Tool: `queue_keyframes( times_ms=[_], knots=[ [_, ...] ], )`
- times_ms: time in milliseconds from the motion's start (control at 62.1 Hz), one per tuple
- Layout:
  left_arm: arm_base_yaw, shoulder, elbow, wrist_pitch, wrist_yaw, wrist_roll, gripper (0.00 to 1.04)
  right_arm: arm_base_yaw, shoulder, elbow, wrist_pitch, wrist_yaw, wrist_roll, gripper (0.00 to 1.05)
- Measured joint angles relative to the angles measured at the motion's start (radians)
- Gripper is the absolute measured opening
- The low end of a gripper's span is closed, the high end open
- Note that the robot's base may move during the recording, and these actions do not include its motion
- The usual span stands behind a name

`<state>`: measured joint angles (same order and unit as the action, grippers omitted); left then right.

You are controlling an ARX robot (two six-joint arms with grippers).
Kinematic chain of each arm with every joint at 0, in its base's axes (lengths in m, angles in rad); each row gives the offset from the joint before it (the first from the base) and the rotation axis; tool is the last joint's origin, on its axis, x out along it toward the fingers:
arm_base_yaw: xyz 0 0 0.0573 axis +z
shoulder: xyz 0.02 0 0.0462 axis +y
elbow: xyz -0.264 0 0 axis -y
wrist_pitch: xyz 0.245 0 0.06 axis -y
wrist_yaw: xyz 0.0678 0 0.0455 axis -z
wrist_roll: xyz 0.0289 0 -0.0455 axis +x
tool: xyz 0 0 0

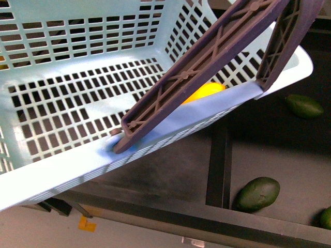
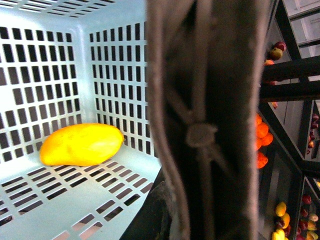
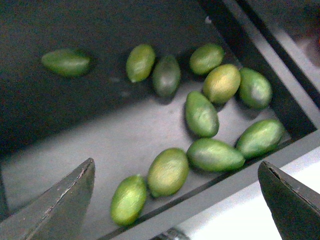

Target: Pick mango and avocado into basket

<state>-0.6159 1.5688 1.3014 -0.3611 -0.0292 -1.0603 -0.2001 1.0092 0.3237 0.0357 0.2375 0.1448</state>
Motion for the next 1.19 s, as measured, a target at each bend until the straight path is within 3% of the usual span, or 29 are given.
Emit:
queue_keyframes(
  times_ms=[97,193,306,403,757,1192],
  knots=[
    [0.001,0.0,0.0,0.0,0.0,0.001,0.04,-0.124,0.124,0.032,0.122,-0.095,-0.134,0.96],
    [0.001,0.0,0.0,0.0,0.002,0.001,0.04,-0.237,0.336,0.113,0.24,-0.223,-0.358,0.96],
    [0.001,0.0,0.0,0.0,0.008,-0.001,0.04,-0.275,0.605,0.24,0.347,-0.256,-0.618,0.96],
    [0.001,0.0,0.0,0.0,0.01,-0.002,0.04,-0.273,0.739,0.315,0.38,-0.29,-0.71,0.96],
    [0.001,0.0,0.0,0.0,0.003,0.0,0.04,-0.21,1.114,0.603,0.362,-0.393,-0.769,0.96],
    [0.001,0.0,0.0,0.0,0.004,-0.002,0.04,-0.18,1.363,0.861,0.289,-0.388,-0.726,0.96]
  ],
)
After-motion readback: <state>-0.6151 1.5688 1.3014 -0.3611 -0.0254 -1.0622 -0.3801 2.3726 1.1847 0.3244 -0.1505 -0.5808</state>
